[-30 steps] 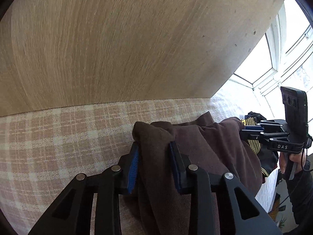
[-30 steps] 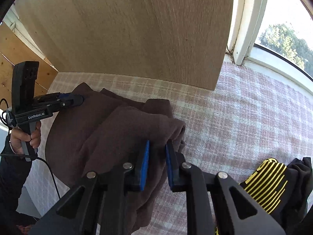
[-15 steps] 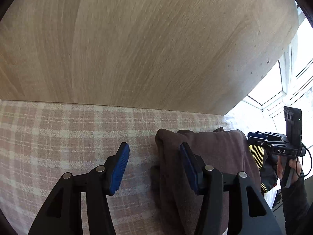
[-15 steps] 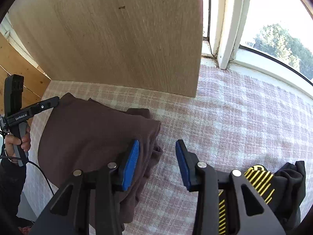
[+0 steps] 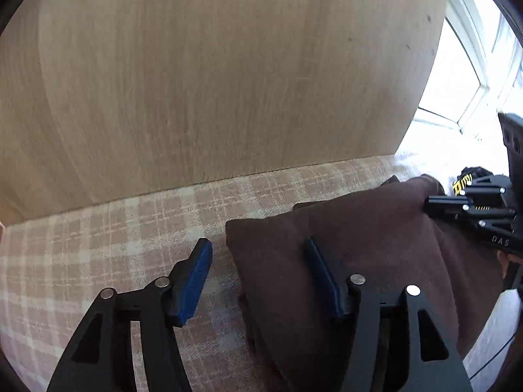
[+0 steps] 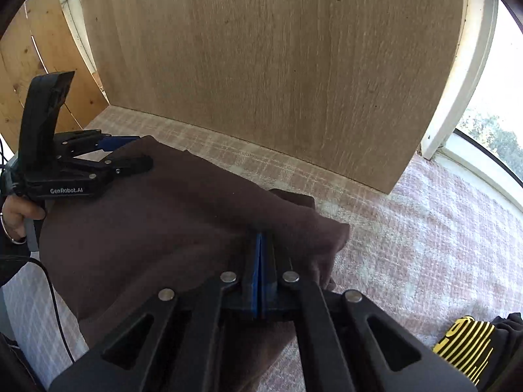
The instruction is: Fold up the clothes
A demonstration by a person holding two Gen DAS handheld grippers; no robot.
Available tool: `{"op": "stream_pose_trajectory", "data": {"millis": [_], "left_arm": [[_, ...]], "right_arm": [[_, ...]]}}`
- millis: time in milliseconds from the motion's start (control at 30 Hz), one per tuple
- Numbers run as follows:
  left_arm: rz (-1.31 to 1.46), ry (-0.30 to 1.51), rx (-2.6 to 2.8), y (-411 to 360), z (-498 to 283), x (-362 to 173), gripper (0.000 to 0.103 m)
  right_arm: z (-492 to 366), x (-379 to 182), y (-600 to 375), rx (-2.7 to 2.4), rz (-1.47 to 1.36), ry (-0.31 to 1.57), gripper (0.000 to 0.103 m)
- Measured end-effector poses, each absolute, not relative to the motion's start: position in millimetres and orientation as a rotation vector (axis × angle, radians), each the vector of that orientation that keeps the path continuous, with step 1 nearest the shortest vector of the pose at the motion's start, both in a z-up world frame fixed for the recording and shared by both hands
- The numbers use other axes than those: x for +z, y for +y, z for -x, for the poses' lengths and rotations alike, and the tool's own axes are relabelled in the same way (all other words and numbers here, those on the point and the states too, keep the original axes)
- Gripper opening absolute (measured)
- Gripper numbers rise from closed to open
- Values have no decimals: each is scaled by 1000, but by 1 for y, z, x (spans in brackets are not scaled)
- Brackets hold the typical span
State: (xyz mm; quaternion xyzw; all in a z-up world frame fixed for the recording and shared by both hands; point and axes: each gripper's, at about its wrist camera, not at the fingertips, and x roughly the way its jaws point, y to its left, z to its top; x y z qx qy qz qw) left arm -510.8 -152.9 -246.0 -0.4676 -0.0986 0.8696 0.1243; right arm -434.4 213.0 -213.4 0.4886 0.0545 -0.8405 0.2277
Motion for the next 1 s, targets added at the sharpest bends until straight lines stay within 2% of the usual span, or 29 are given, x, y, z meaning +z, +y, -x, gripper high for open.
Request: {"op": "stream_pose_trajectory", "data": {"millis": [33,100,200,300,367,433,500,533,567,633,733,767,833,867,1000], "left_arm": [[1354,-298,2539,-156,508,-240,55],[1310,-206,2576,-154,493,-218,52],[1221,-133,2556,-147,450,-187,52],[1149,-112,2453,-127,407,-174,52],[1171,-11,2401,-106,392,-187,55],[1274,152,2379,-96,387,-216,53],[1325,39,2363,-115,391,-232,59],[1342,-43,2351,-126,395,-238,73],[1359,-118,2327,-134,398,-241,74],[1371,-160,2311,-136,399,-237,70],[1305,-58,2343,-128,390,-205,59],[1265,-57,2357,-126,392,-193,59],[1201,-63,2394,-123,405,-174,59],[1175,-54,2406,-120,415,-167,59],[1144,-44,2365,-106,461,-170,59]], "right_arm": [[434,-208,217,-2313,-1361,120,0],[429,-190,224,-2342,-1370,70,0],[391,-165,229,-2336,-1294,13,3],[349,-164,217,-2234,-1283,-18,3],[334,-178,203,-2204,-1330,113,3],[324,-198,195,-2181,-1382,237,1],[330,-214,211,-2137,-1392,116,0],[334,-218,220,-2118,-1391,39,0],[336,-218,224,-2103,-1402,5,0],[332,-211,217,-2109,-1429,89,0],[324,-183,216,-2162,-1399,165,4],[327,-173,218,-2198,-1367,153,4],[341,-160,221,-2270,-1317,126,13],[353,-159,221,-2303,-1310,124,21],[399,-167,220,-2349,-1310,92,24]]}}
